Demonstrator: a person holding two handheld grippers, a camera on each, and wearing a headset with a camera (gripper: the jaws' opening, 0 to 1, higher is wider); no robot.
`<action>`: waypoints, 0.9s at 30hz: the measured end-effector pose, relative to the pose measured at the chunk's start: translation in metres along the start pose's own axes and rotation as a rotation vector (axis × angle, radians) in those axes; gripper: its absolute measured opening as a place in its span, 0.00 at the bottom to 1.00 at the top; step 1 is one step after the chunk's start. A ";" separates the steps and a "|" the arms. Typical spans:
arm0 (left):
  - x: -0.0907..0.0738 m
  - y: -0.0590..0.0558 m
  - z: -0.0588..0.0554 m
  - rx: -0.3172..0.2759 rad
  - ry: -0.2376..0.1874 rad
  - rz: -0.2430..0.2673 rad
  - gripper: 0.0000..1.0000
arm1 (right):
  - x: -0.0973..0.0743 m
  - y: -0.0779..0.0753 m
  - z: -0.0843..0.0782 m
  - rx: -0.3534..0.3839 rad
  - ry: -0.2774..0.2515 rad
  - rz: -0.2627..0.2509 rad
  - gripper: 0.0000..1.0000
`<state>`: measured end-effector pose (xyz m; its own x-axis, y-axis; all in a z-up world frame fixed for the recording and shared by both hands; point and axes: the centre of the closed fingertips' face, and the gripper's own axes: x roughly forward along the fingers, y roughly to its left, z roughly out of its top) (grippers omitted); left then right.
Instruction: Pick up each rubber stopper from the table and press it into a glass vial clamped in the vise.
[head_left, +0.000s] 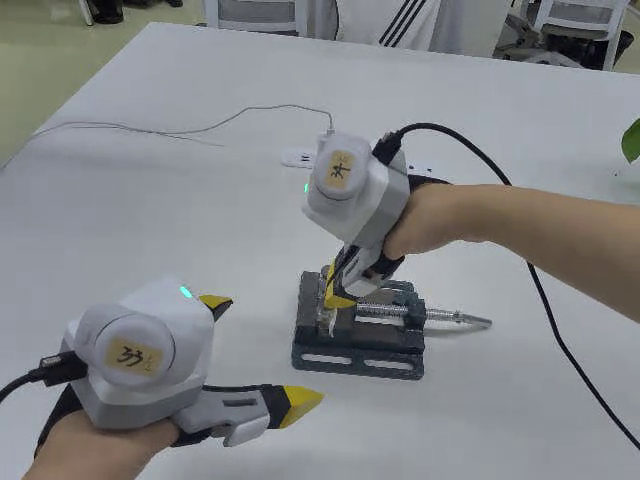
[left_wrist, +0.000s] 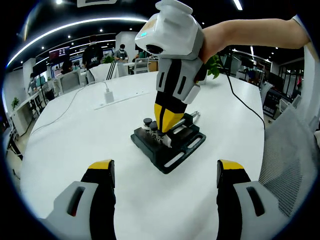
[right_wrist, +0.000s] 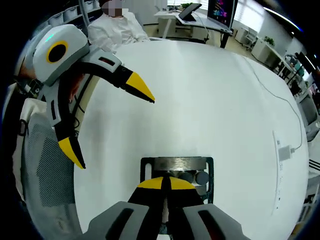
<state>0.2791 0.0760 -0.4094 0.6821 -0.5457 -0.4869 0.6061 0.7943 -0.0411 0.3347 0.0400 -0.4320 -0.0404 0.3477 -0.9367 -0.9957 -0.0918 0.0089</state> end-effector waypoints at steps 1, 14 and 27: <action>0.000 0.000 0.000 -0.003 -0.001 0.001 0.82 | 0.000 0.000 0.000 -0.002 -0.006 -0.003 0.00; -0.002 -0.004 -0.003 0.004 0.009 -0.007 0.82 | -0.001 0.000 0.000 0.016 -0.098 -0.046 0.00; -0.003 -0.002 -0.004 0.004 0.014 -0.010 0.82 | -0.009 0.010 -0.010 0.057 -0.198 -0.085 0.13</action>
<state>0.2736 0.0773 -0.4116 0.6701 -0.5494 -0.4990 0.6144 0.7878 -0.0423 0.3264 0.0265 -0.4267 0.0339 0.5286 -0.8482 -0.9991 -0.0036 -0.0422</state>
